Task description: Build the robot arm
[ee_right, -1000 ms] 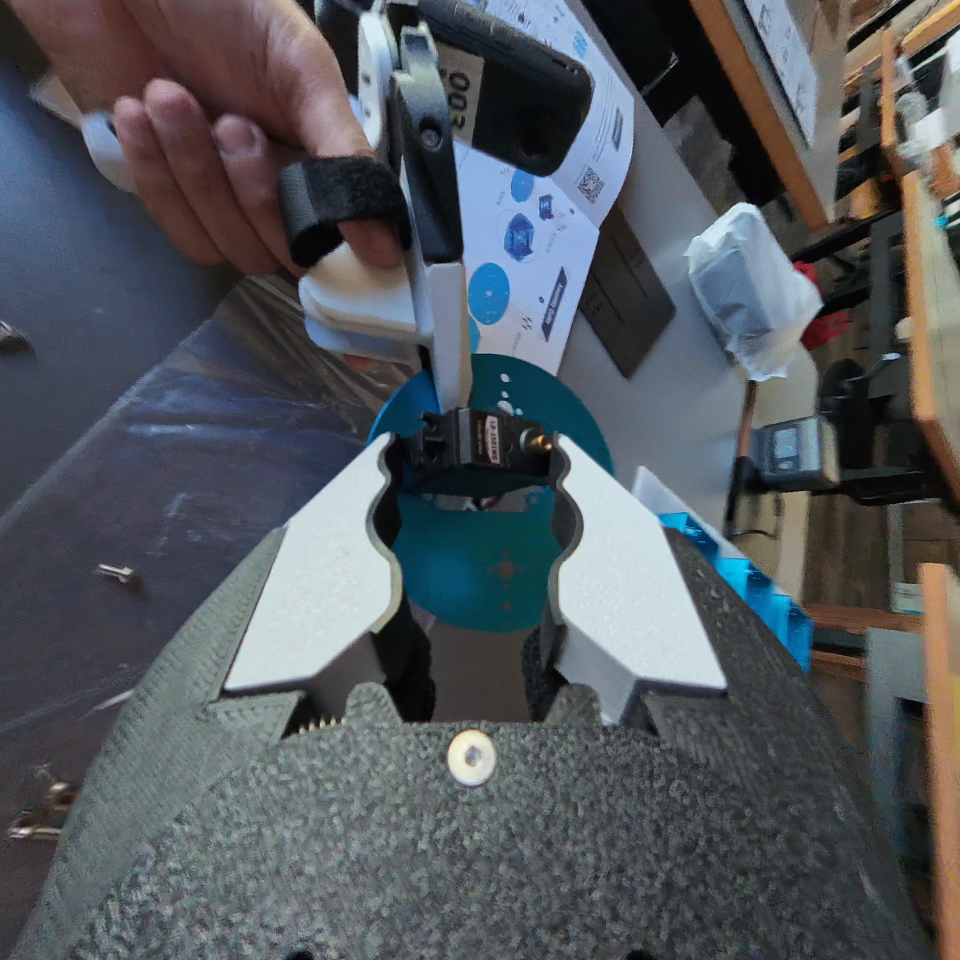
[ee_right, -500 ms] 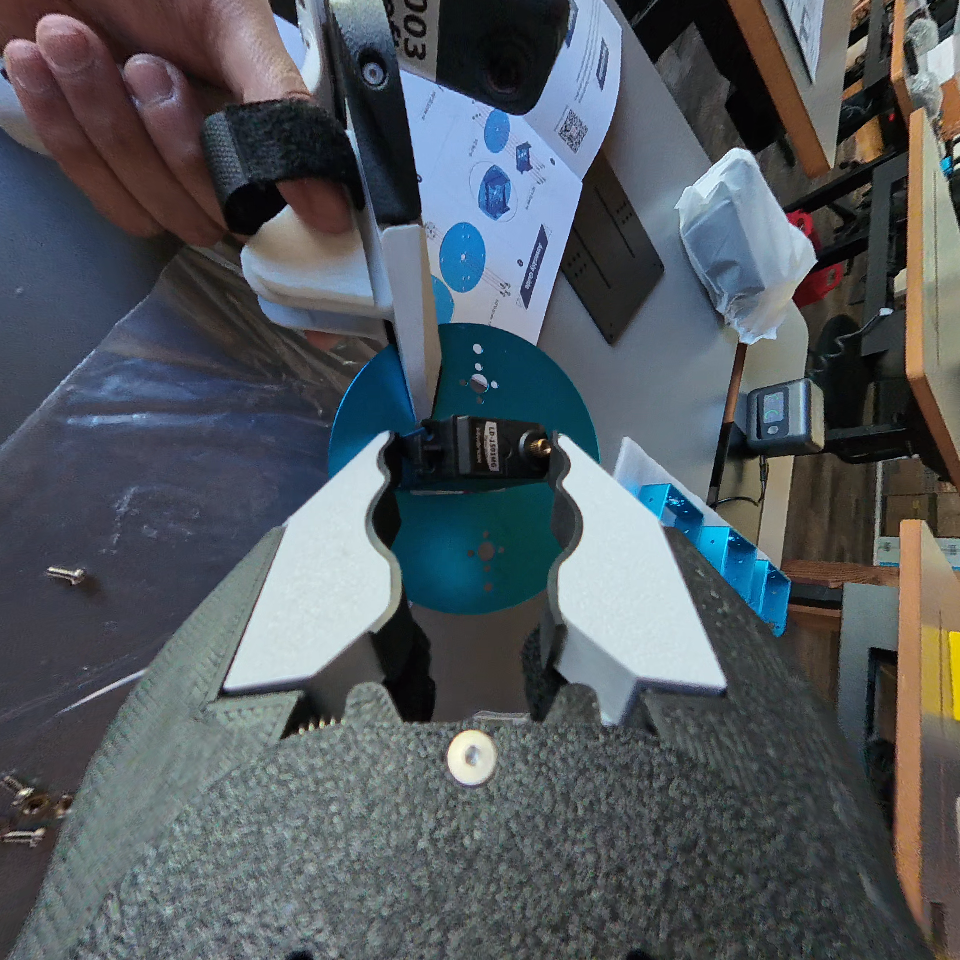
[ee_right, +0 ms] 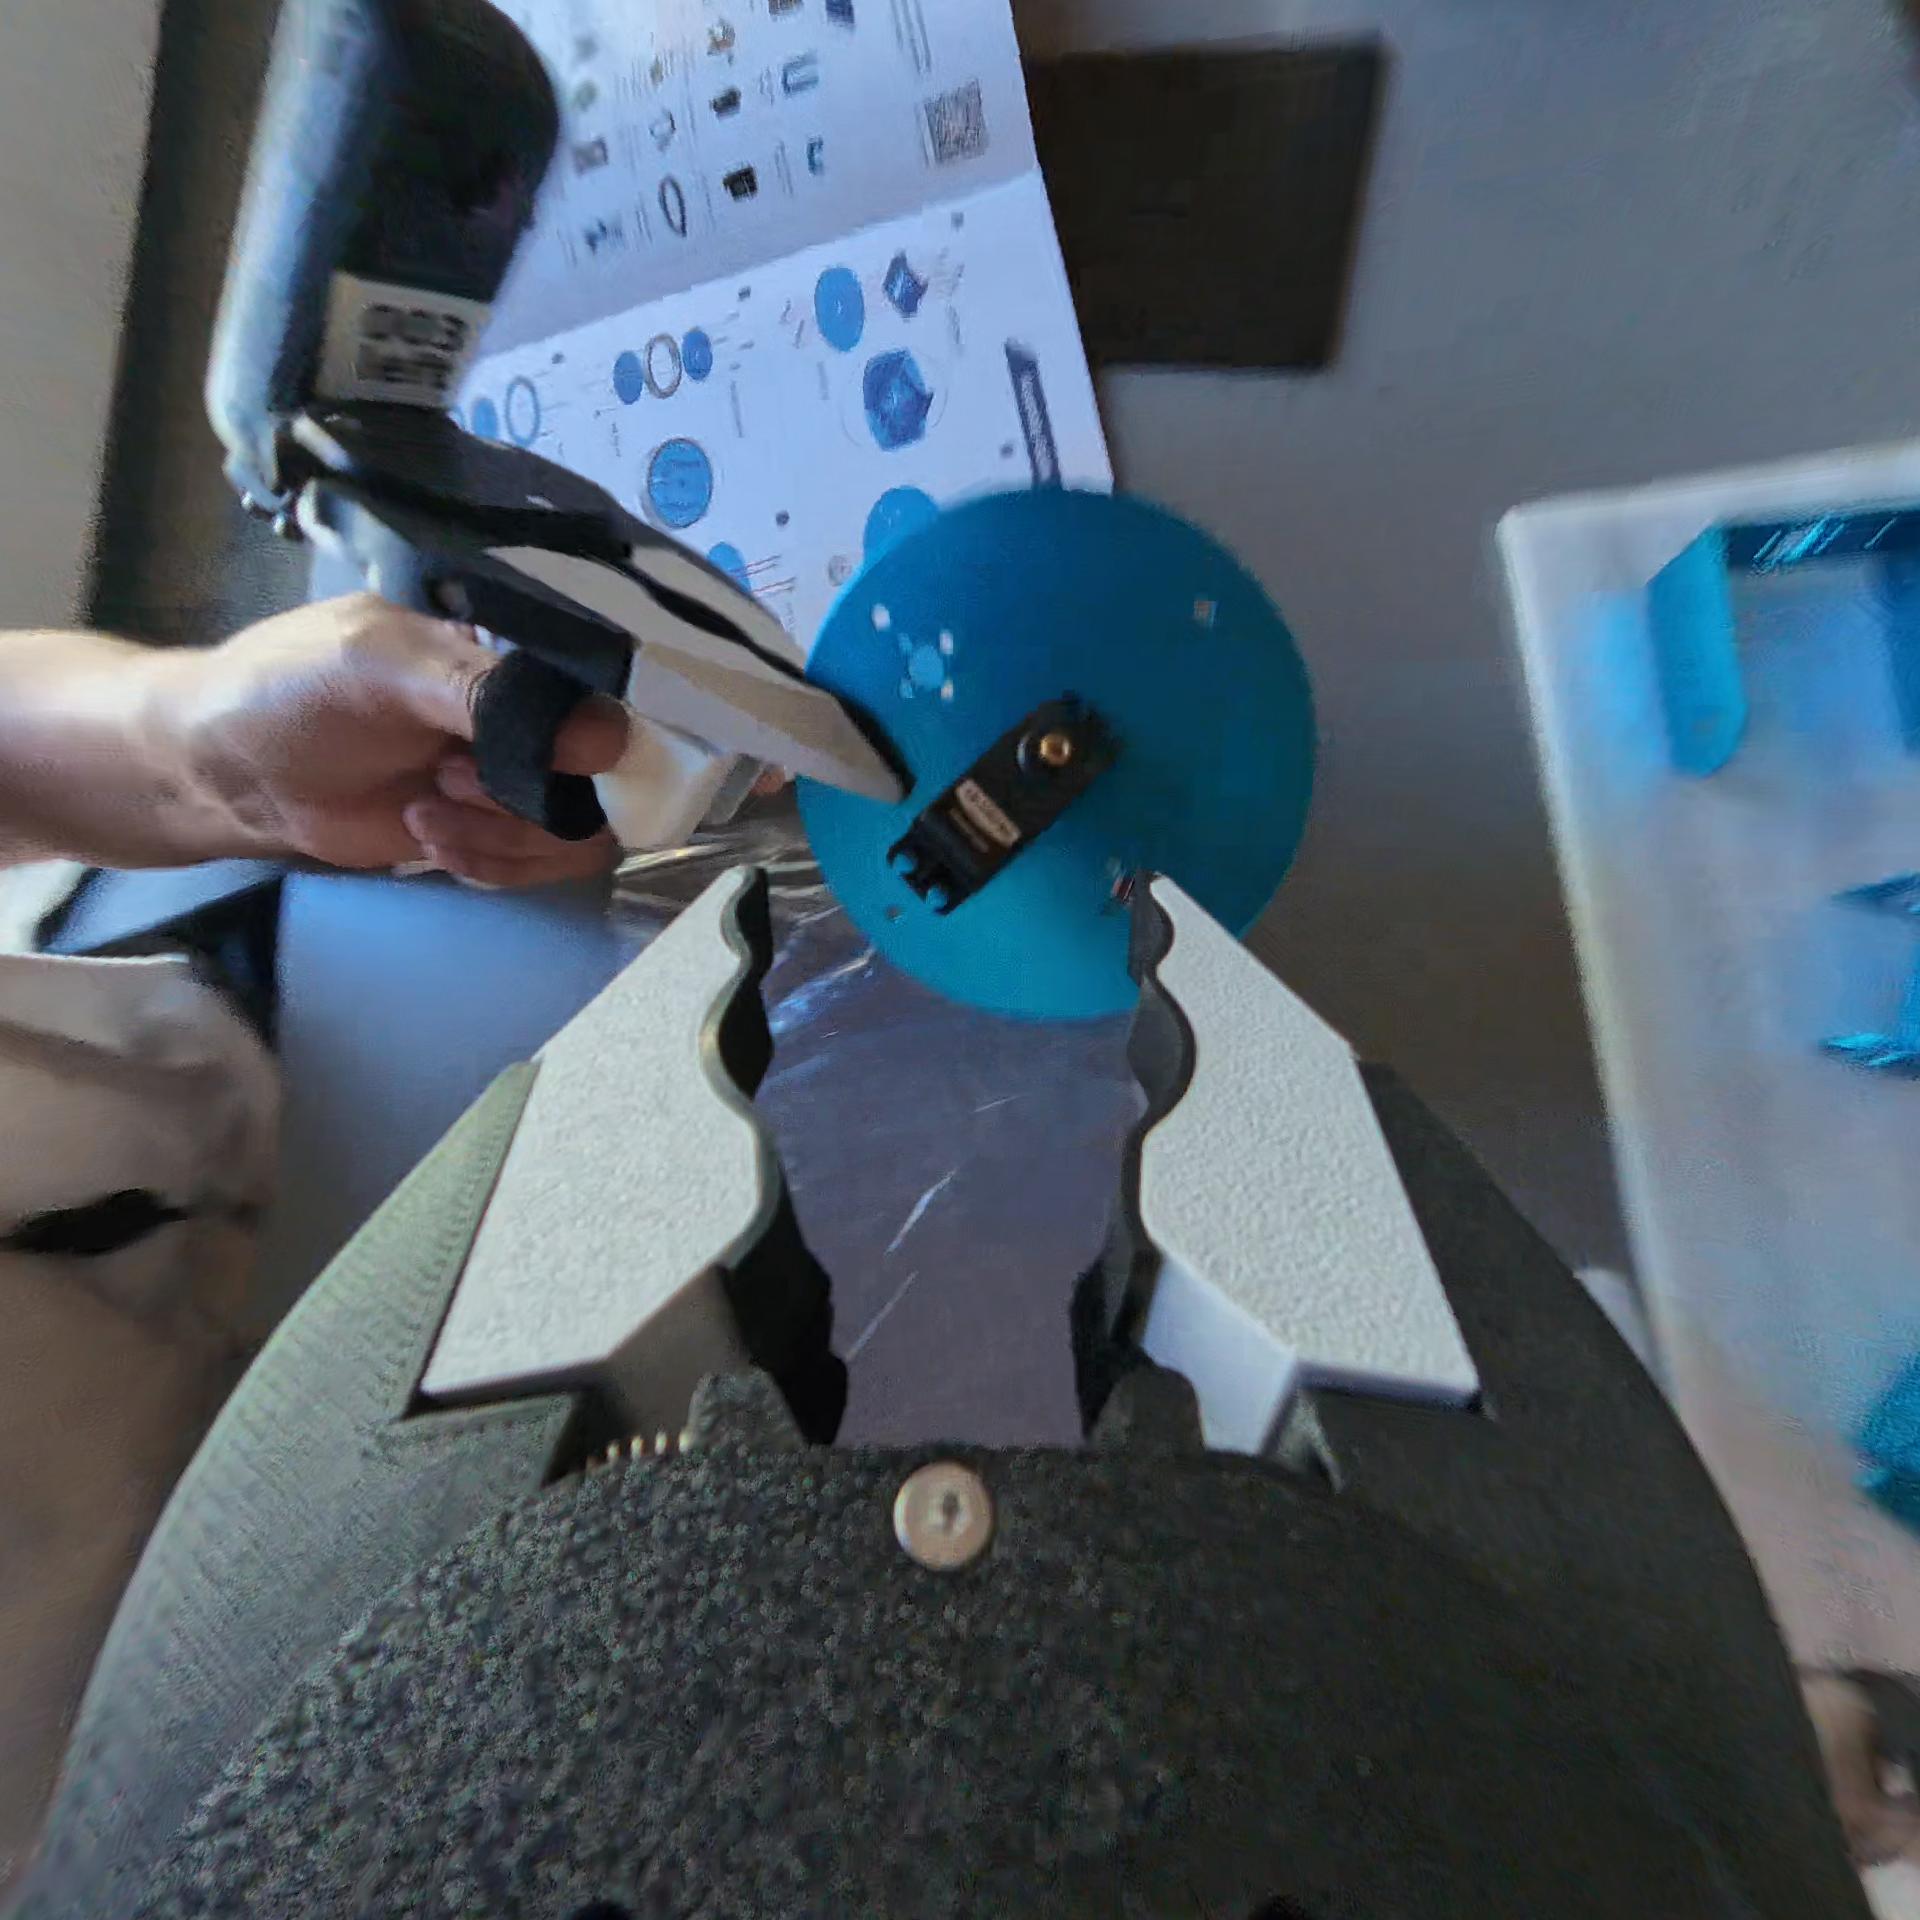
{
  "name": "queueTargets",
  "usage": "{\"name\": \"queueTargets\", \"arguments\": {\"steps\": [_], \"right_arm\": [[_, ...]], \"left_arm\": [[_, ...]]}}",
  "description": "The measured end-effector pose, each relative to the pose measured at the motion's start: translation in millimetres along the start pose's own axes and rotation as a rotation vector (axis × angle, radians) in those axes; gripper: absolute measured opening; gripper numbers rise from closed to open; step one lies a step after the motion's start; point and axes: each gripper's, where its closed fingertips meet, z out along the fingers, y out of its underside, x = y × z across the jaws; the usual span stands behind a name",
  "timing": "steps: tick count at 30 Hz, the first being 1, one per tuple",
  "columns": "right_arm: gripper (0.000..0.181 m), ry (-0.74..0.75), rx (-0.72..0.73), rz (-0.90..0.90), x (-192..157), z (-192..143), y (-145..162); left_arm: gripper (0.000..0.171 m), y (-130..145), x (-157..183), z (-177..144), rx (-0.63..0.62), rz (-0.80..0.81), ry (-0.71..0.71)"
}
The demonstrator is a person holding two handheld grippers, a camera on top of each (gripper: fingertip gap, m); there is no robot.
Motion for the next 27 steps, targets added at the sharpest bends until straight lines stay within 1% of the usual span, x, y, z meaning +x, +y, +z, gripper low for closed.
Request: {"name": "queueTargets", "arguments": {"steps": [2, 4, 5, 7, 9, 11, 13, 16, 19, 22, 25, 27], "right_arm": [[0.059, -0.033, -0.074, 0.149, 4, 5, 3], [0.055, -0.093, -0.092, 0.245, 0, 8, -2], [0.051, -0.086, -0.102, 0.271, 2, 8, -4], [0.048, -0.079, -0.109, 0.31, 3, 9, -9], [0.026, -0.043, -0.143, 0.326, 4, 9, -6], [0.021, -0.043, -0.157, 0.344, -2, 9, -4], [0.021, -0.018, -0.104, 0.324, -5, 4, -6], [0.02, 0.025, 0.054, 0.36, -4, -1, -10], [0.02, 0.075, 0.197, 0.385, -3, 0, -12], [0.02, 0.117, 0.35, 0.406, -3, -4, -18], [0.021, 0.161, 0.437, 0.396, -7, -2, -16], [0.021, 0.194, 0.445, 0.378, -10, 3, -12]], "left_arm": [[0.0, -9, 2, -4, 0.044, 0.153, -0.078], [0.0, -11, 7, -4, 0.062, 0.233, -0.108], [0.0, -9, 10, -3, 0.067, 0.266, -0.116], [0.0, -6, 18, -2, 0.071, 0.389, -0.152], [0.0, -6, 29, -3, 0.102, 0.51, -0.181], [0.0, -3, 34, -3, 0.11, 0.597, -0.216], [0.0, -2, 35, -5, 0.128, 0.544, -0.21], [0.0, -1, 34, -5, 0.148, 0.431, -0.18], [0.0, 5, 37, -3, 0.17, 0.408, -0.186], [0.0, 8, 41, -4, 0.184, 0.343, -0.14], [0.0, 12, 40, -8, 0.209, 0.286, -0.126], [0.0, 11, 35, -11, 0.219, 0.271, -0.143]]}}
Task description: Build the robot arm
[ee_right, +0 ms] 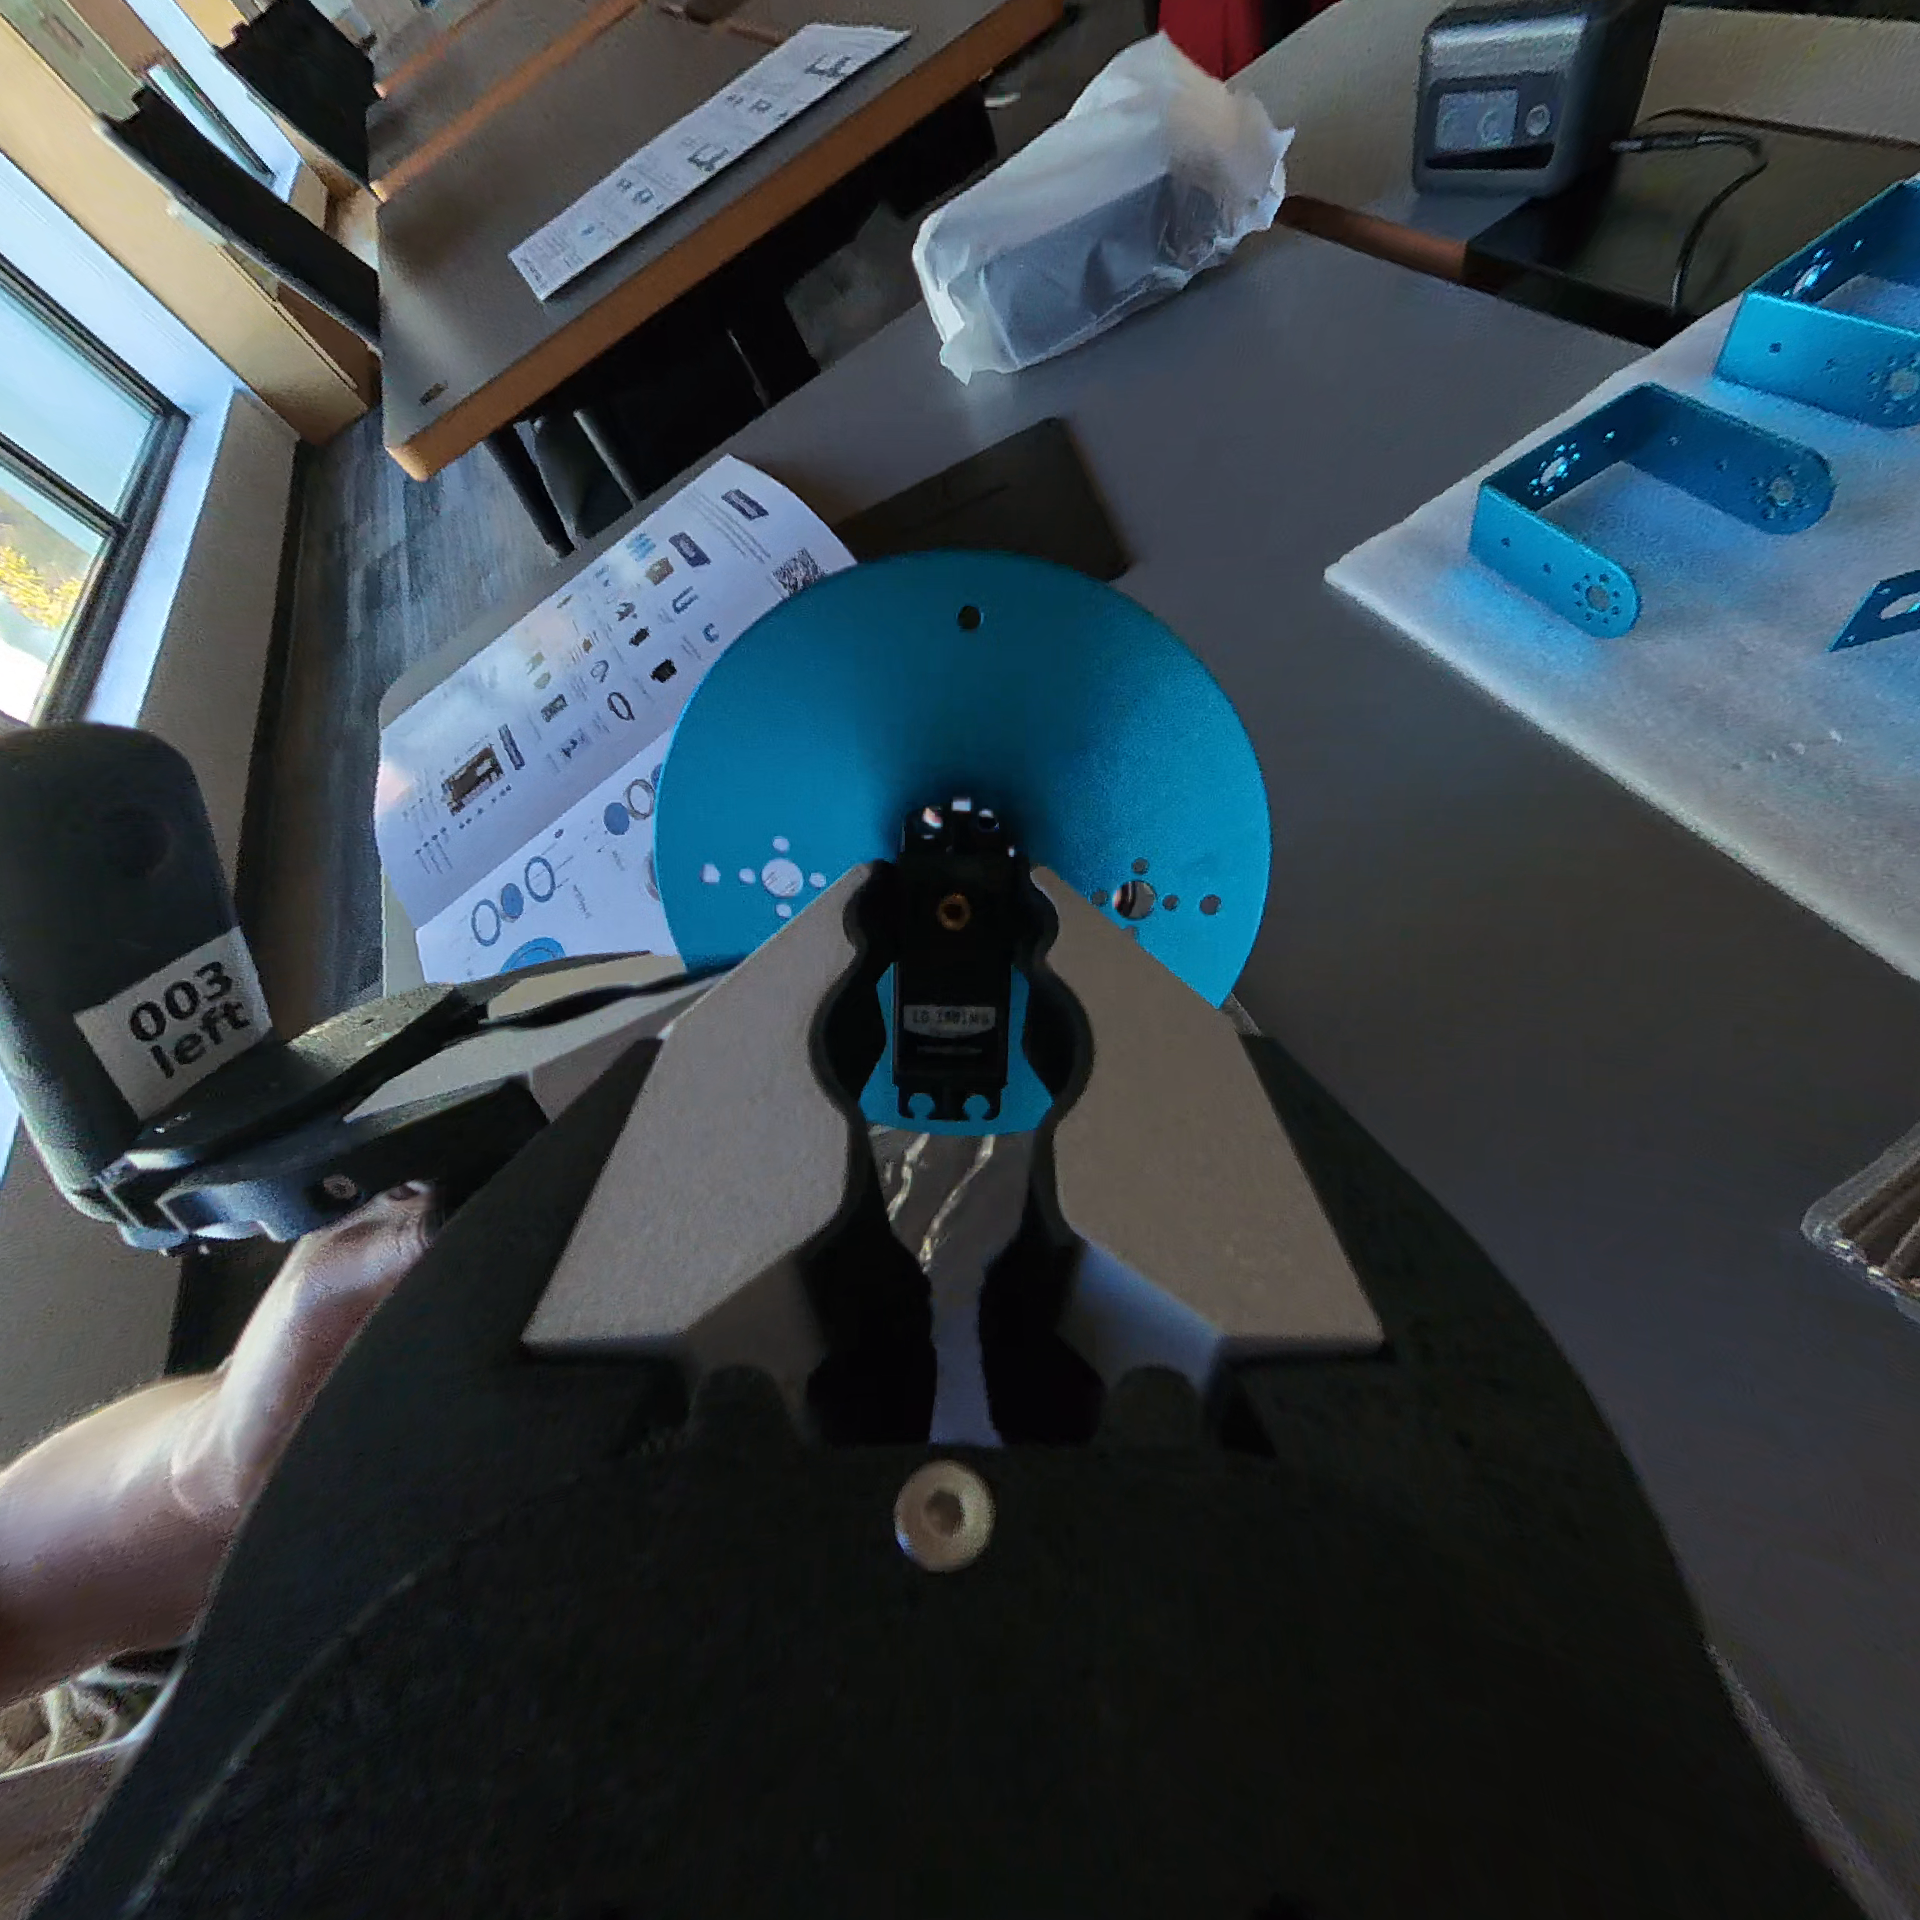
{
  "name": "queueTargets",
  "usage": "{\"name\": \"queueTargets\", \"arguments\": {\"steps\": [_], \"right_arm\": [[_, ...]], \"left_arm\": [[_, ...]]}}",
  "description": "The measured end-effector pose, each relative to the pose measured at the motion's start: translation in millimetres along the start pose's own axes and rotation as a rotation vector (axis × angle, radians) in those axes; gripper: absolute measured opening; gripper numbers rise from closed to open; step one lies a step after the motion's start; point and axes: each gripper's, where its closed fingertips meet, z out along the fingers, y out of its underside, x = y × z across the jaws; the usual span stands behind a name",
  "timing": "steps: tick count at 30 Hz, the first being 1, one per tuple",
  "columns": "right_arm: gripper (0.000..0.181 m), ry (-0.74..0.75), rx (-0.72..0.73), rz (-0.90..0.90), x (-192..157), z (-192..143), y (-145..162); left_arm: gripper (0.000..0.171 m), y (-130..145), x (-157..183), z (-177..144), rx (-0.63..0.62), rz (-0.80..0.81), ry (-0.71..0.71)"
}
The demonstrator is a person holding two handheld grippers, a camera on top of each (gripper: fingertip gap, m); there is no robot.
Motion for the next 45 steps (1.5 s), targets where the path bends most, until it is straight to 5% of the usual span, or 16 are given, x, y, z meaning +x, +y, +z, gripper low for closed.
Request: {"name": "queueTargets", "arguments": {"steps": [11, 19, 25, 28, 34, 41, 45], "right_arm": [[0.021, -0.073, -0.199, -0.002, -5, -4, 32], [0.02, -0.222, 0.095, 0.28, 10, -3, 12], [0.02, -0.229, 0.136, 0.3, 6, -3, 5], [0.02, -0.273, 0.097, 0.508, 11, 8, 17], [0.021, -0.297, -0.054, 0.627, 26, 18, 50], [0.038, -0.387, -0.013, 0.691, 21, 19, 39], [0.048, -0.418, 0.034, 0.55, 14, 13, 30]], "left_arm": [[0.0, -5, -5, -5, -0.024, 0.301, -0.084], [0.003, 11, 2, 2, -0.095, 0.295, -0.05], [0.004, 10, 10, -6, -0.316, 0.268, 0.017], [0.005, 14, 4, -5, -0.478, 0.267, 0.027], [0.001, 33, -23, 1, -0.662, 0.148, 0.067], [0.0, 28, -38, 3, -0.652, -0.24, 0.209], [0.0, 24, -39, 0, -0.628, -0.369, 0.279]]}}
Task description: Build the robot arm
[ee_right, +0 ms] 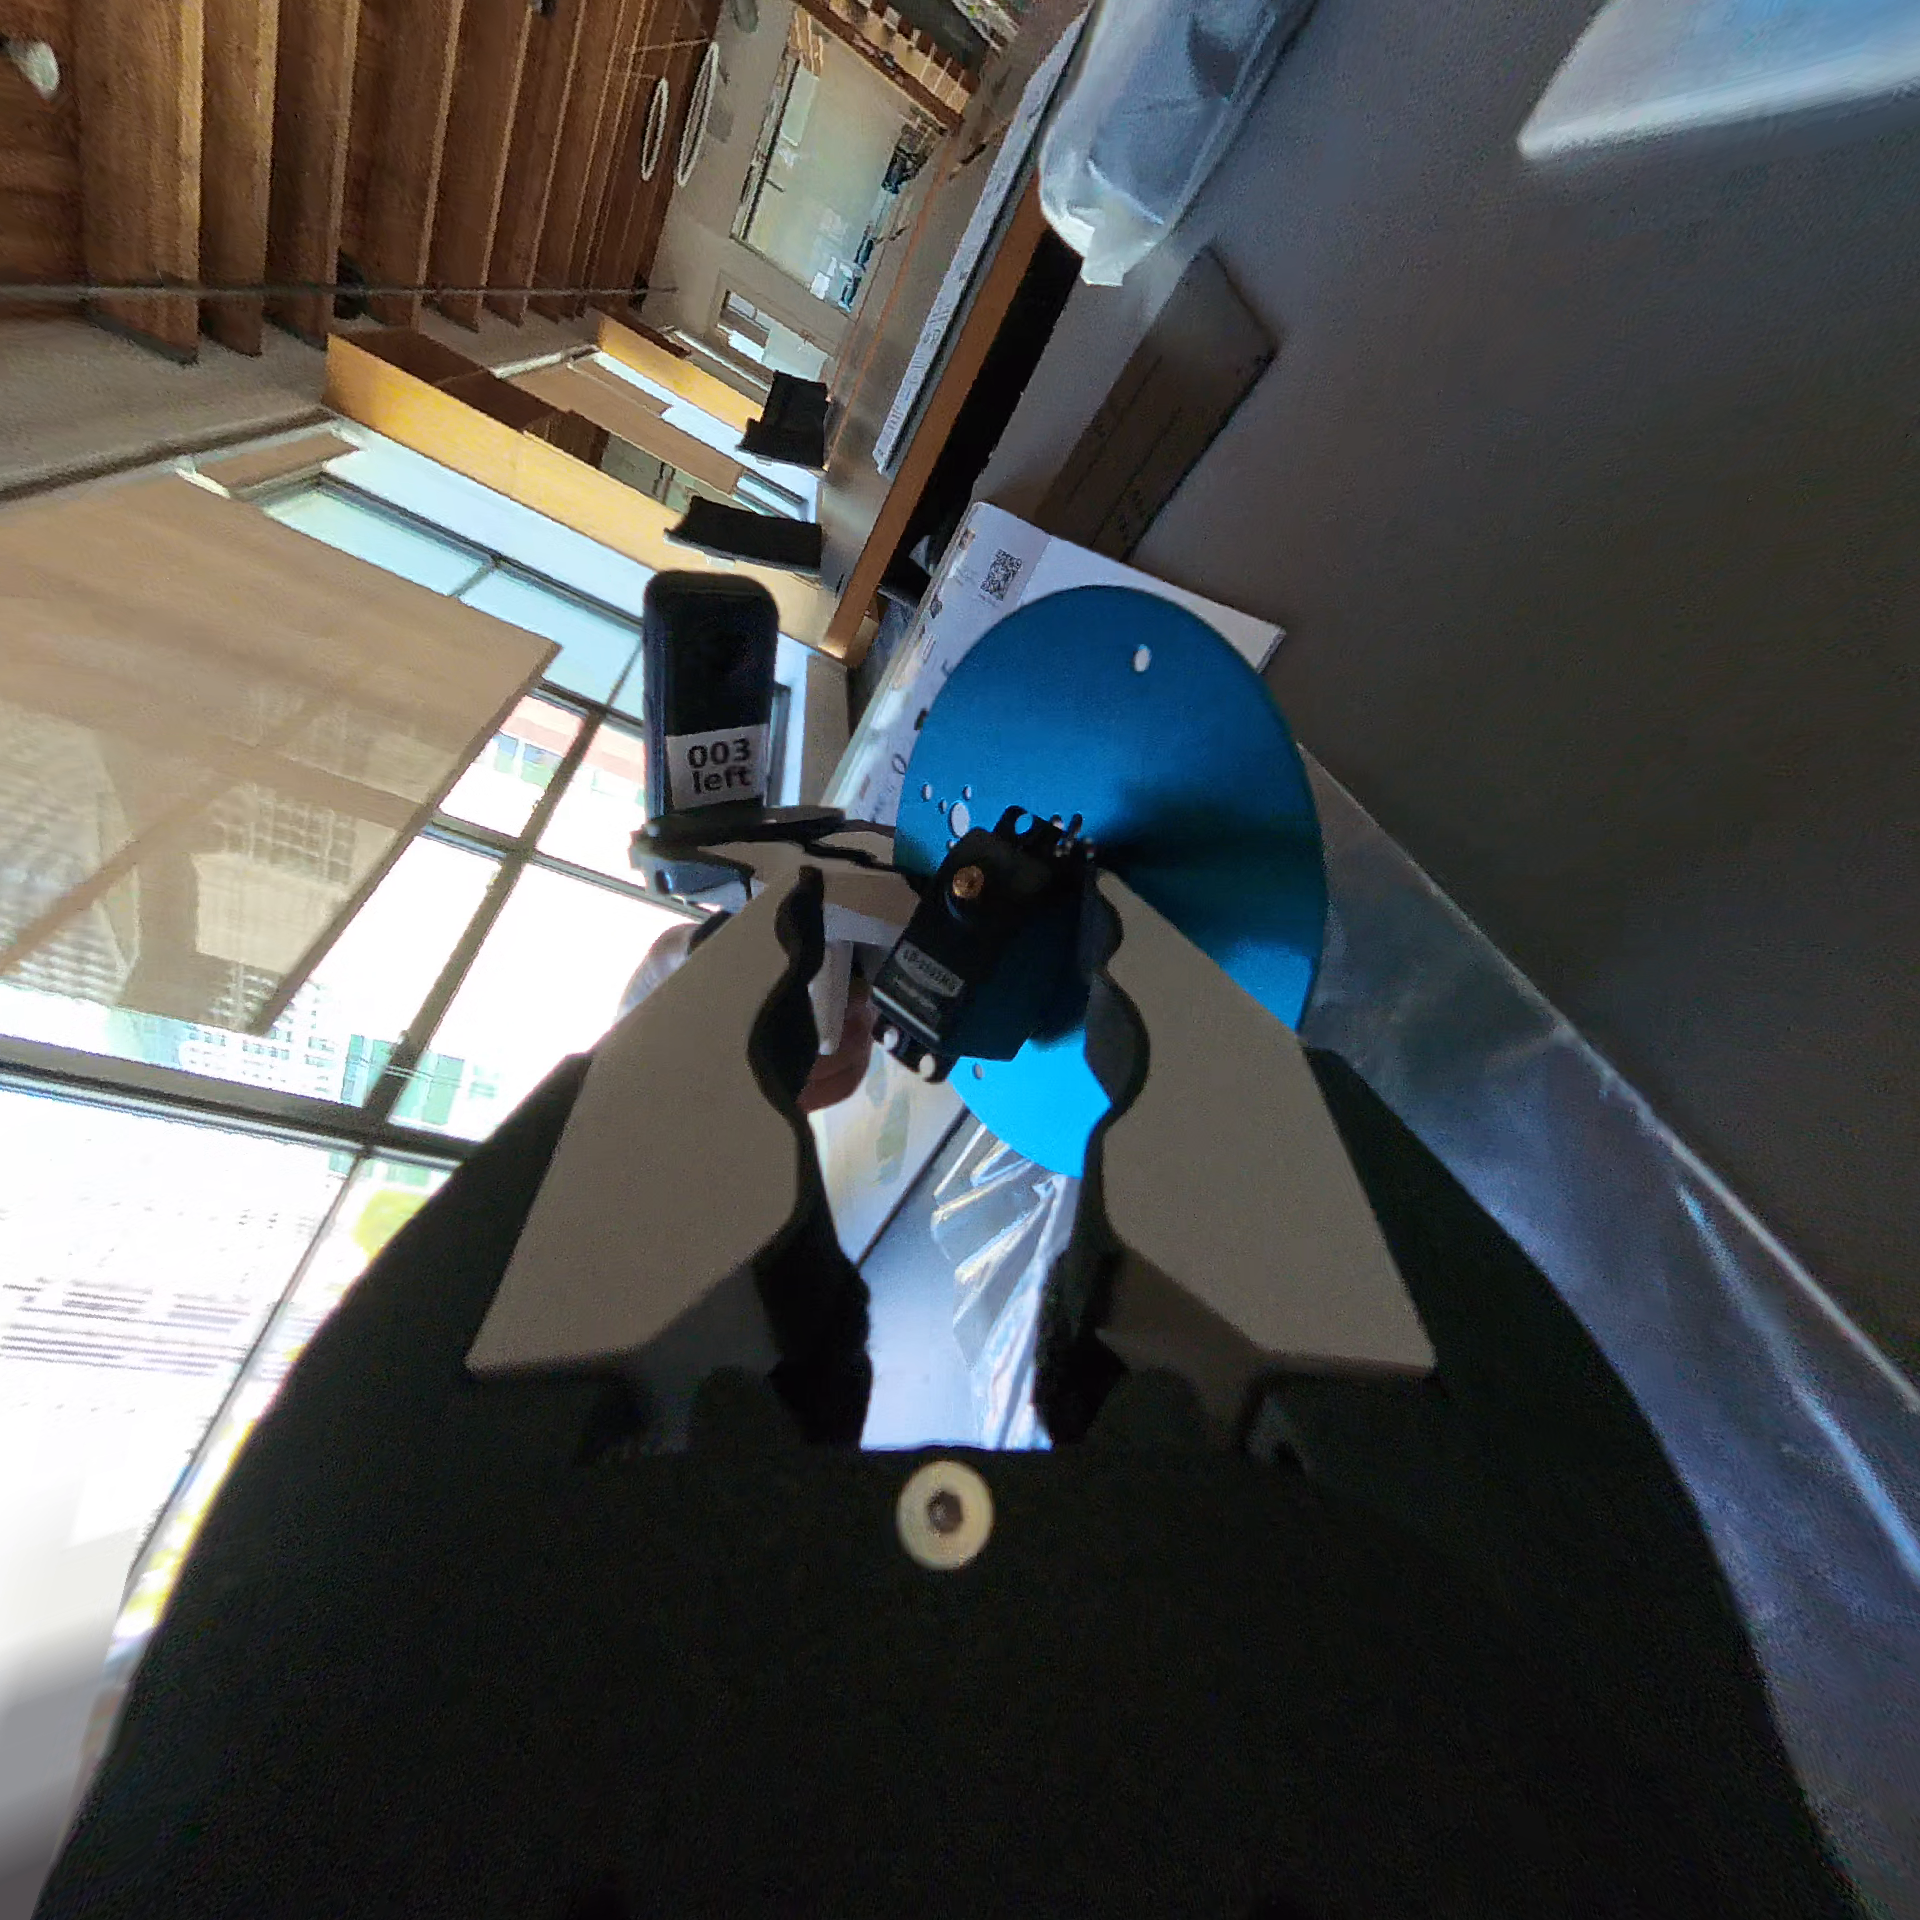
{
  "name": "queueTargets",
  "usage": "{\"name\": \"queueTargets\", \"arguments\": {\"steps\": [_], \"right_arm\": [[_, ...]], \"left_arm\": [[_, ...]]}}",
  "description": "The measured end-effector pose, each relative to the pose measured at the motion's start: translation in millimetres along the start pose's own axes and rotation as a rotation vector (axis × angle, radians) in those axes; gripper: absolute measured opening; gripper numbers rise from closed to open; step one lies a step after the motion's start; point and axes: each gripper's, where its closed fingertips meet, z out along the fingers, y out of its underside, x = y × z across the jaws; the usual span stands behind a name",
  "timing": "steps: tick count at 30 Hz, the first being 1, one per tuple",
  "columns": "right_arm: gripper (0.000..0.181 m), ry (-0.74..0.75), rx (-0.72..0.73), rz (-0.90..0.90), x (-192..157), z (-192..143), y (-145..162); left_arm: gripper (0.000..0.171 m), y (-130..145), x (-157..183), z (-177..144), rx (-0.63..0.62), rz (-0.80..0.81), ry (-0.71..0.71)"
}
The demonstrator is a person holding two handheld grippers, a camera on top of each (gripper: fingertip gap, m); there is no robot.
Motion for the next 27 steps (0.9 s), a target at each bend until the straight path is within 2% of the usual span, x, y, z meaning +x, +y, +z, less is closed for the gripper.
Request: {"name": "queueTargets", "arguments": {"steps": [2, 6, 8, 13, 15, 18, 20, 24, 27], "right_arm": [[0.054, 0.035, -0.017, -0.165, -4, -5, -2], [0.074, 0.129, -0.079, -0.784, -9, -14, 6], [0.077, 0.161, -0.13, -1.003, -9, -12, 20], [0.076, 0.232, -0.152, -1.159, 0, 4, 28], [0.07, 0.262, -0.182, -1.205, 6, 9, 29], [0.039, 0.294, -0.22, -1.289, 9, 14, 31], [0.034, 0.312, -0.237, -1.333, 10, 17, 33], [0.027, 0.444, -0.225, -1.484, 11, 16, 34], [0.019, 0.532, -0.234, -1.491, 10, 10, 36]], "left_arm": [[0.0, 1, -5, -2, 0.004, -0.001, -0.001], [0.0, 6, -11, -4, -0.011, -0.033, 0.049], [0.0, 8, -10, -4, -0.019, -0.056, 0.079], [0.0, 9, -10, -3, -0.033, -0.038, 0.078], [0.0, 12, -11, -1, -0.046, -0.023, 0.058], [0.0, 19, -13, 3, -0.077, 0.02, 0.015], [0.0, 19, -15, 4, -0.075, 0.015, 0.001], [0.0, 18, -17, 3, -0.072, 0.009, -0.006], [0.0, 18, -17, 2, -0.071, 0.023, -0.007]]}}
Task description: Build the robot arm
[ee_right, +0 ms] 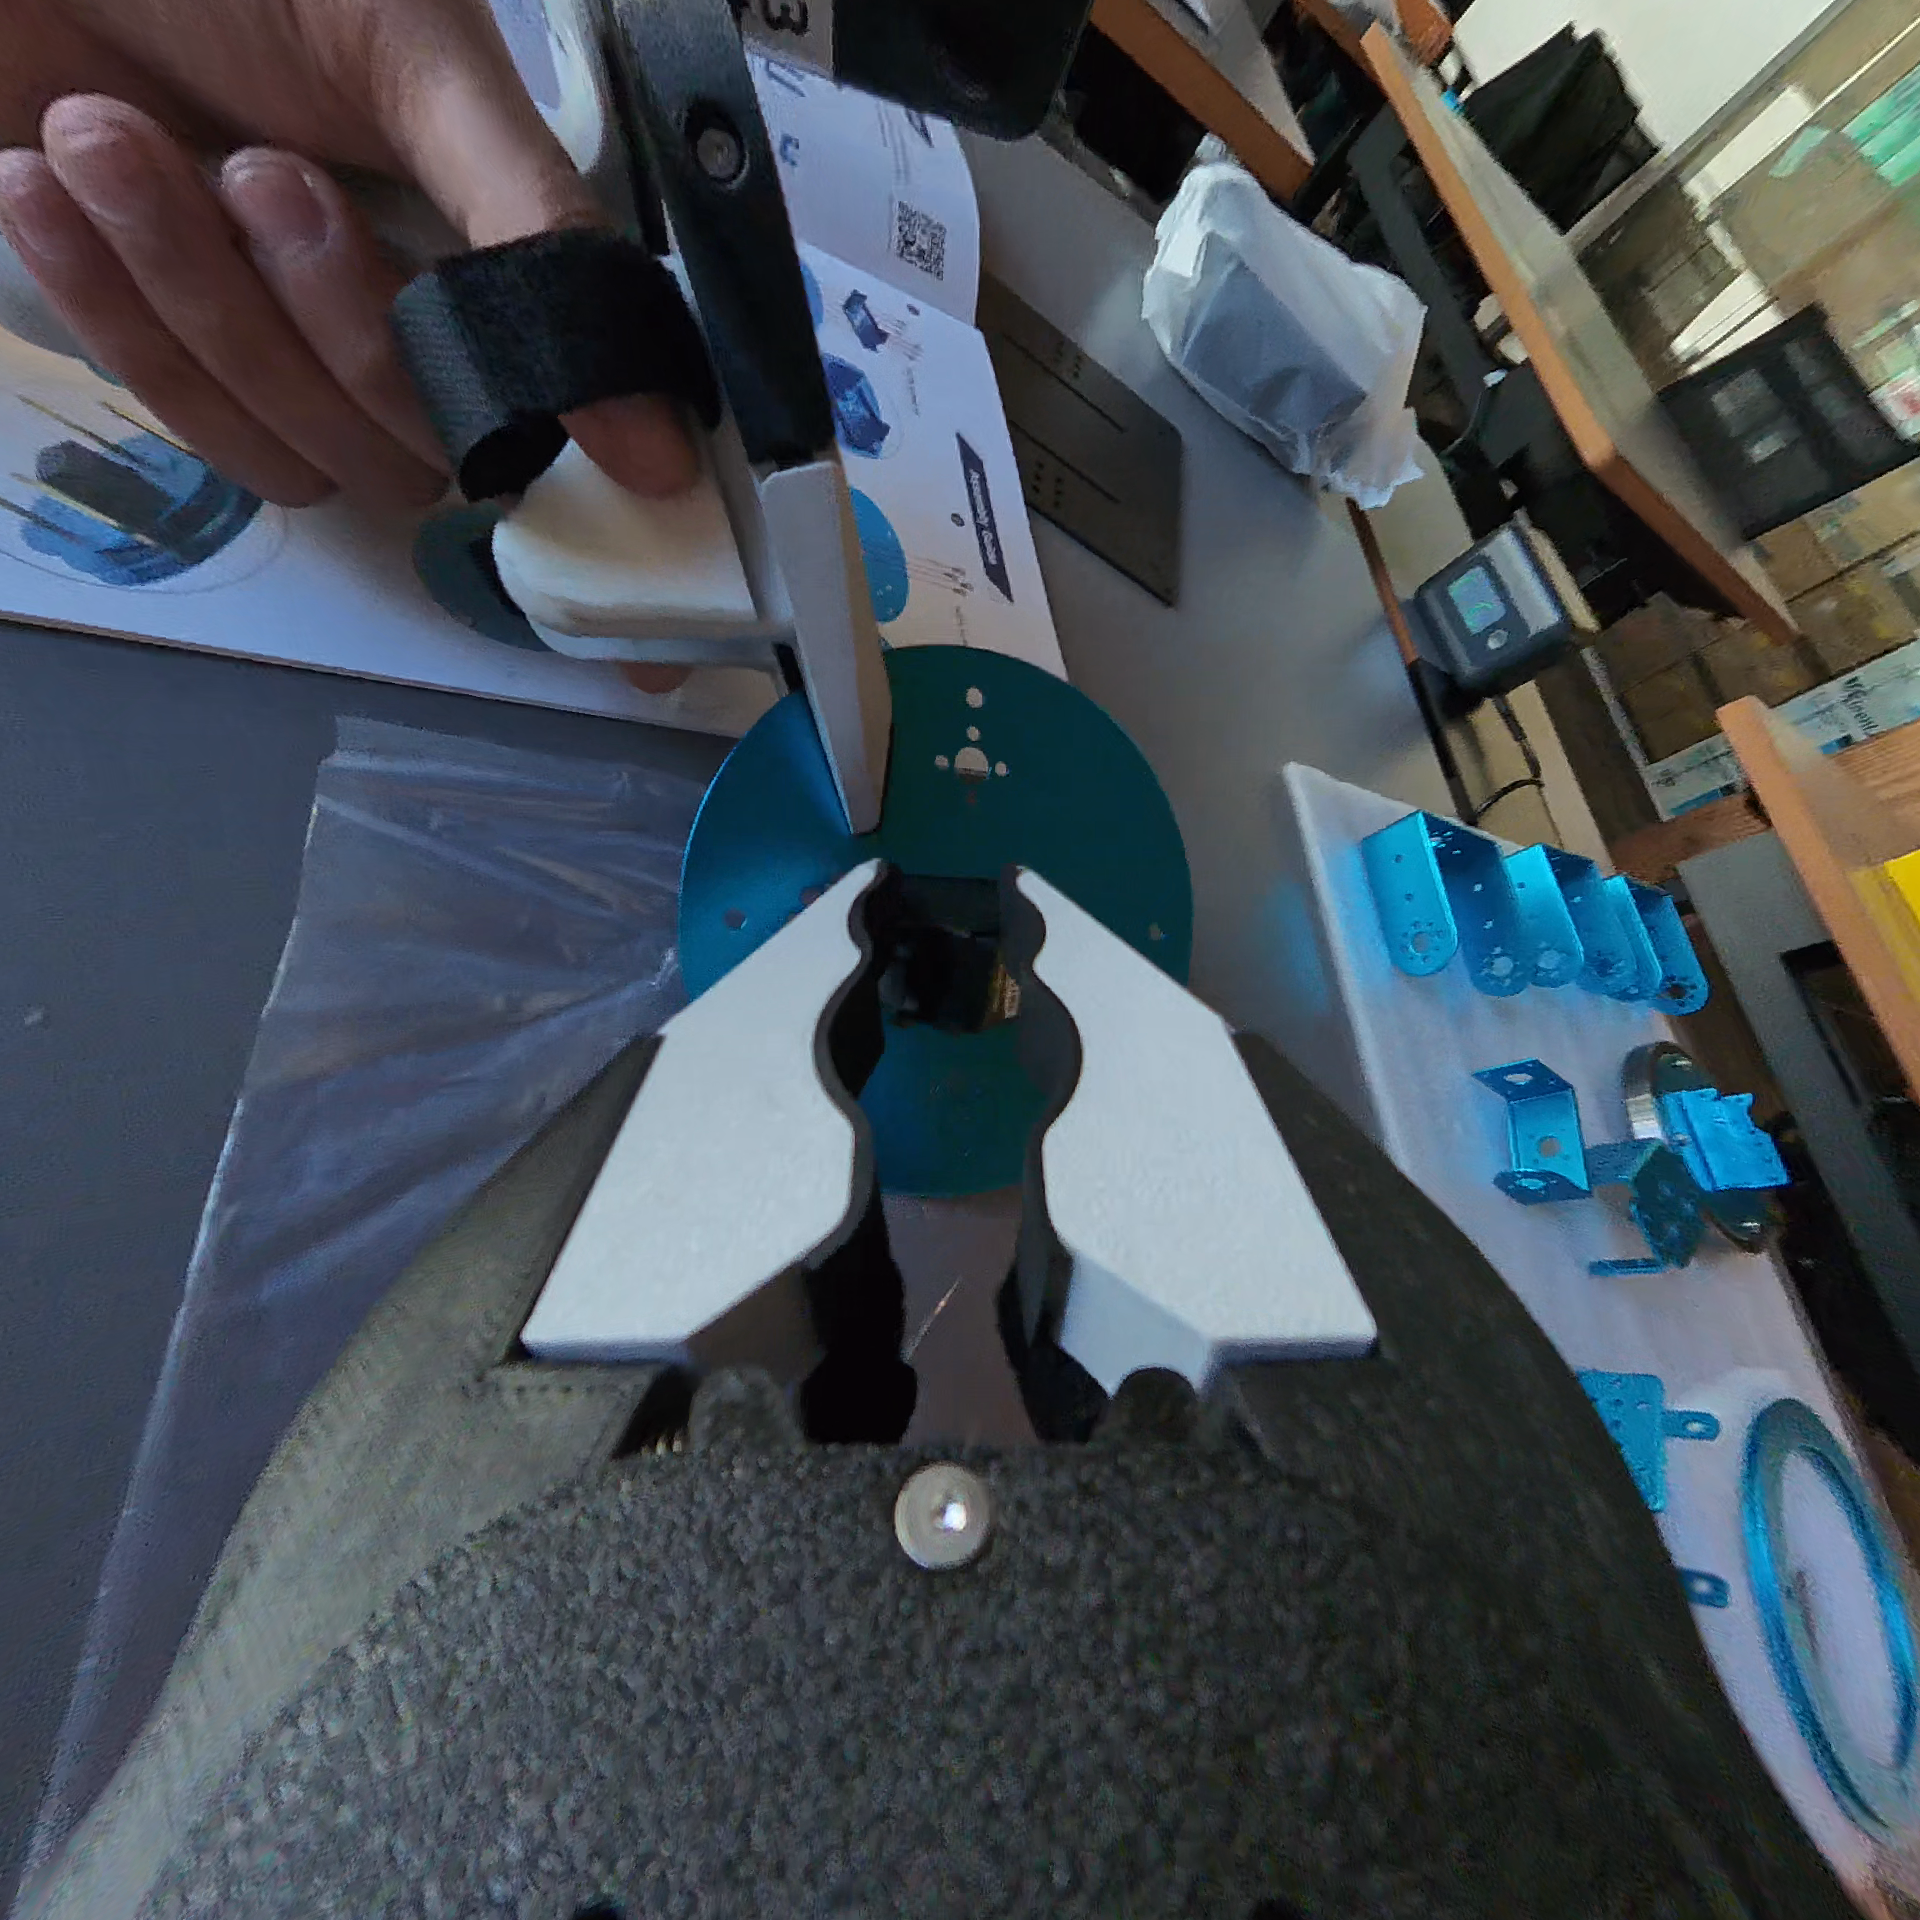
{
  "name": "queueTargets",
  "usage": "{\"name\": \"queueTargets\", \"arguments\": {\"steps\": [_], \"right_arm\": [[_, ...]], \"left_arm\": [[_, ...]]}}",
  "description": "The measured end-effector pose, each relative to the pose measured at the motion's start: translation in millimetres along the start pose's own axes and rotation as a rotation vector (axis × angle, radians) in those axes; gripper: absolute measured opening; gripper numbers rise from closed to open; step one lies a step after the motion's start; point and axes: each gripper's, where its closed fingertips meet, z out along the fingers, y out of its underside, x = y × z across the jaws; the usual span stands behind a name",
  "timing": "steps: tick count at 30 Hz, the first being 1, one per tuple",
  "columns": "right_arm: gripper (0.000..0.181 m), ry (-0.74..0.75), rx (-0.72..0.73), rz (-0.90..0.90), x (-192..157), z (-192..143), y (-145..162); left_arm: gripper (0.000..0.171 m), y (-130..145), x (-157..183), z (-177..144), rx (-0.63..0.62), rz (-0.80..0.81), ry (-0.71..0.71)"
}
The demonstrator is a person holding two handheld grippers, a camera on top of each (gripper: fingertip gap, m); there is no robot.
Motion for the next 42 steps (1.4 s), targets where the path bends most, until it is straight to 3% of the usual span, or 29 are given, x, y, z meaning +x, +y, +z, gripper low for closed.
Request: {"name": "queueTargets", "arguments": {"steps": [3, 7, 12, 23, 35, 39, 42], "right_arm": [[0.063, -0.183, -0.055, 0.186, -9, -5, 1], [0.069, -0.222, -0.062, 0.235, 3, -12, 9], [0.054, -0.249, -0.06, 0.161, -9, -4, 14], [0.053, 0.022, -0.116, -0.092, -2, -3, 11], [0.053, 0.038, -0.148, -0.046, 0, 1, 11], [0.054, -0.055, -0.109, 0.105, -3, 4, 14], [0.054, -0.053, -0.103, 0.065, -2, 5, 14]], "left_arm": [[0.0, 2, 1, 0, -0.005, 0.02, 0.0], [0.0, 5, 4, 0, -0.026, 0.052, 0.009], [0.0, 13, 9, 4, -0.074, 0.073, 0.032], [0.0, 10, 6, 3, -0.048, 0.053, 0.019], [0.0, 7, 4, 3, -0.036, 0.032, 0.013], [0.001, 8, 1, 4, -0.041, 0.023, -0.005], [0.002, 7, 0, 5, -0.04, 0.021, -0.009]]}}
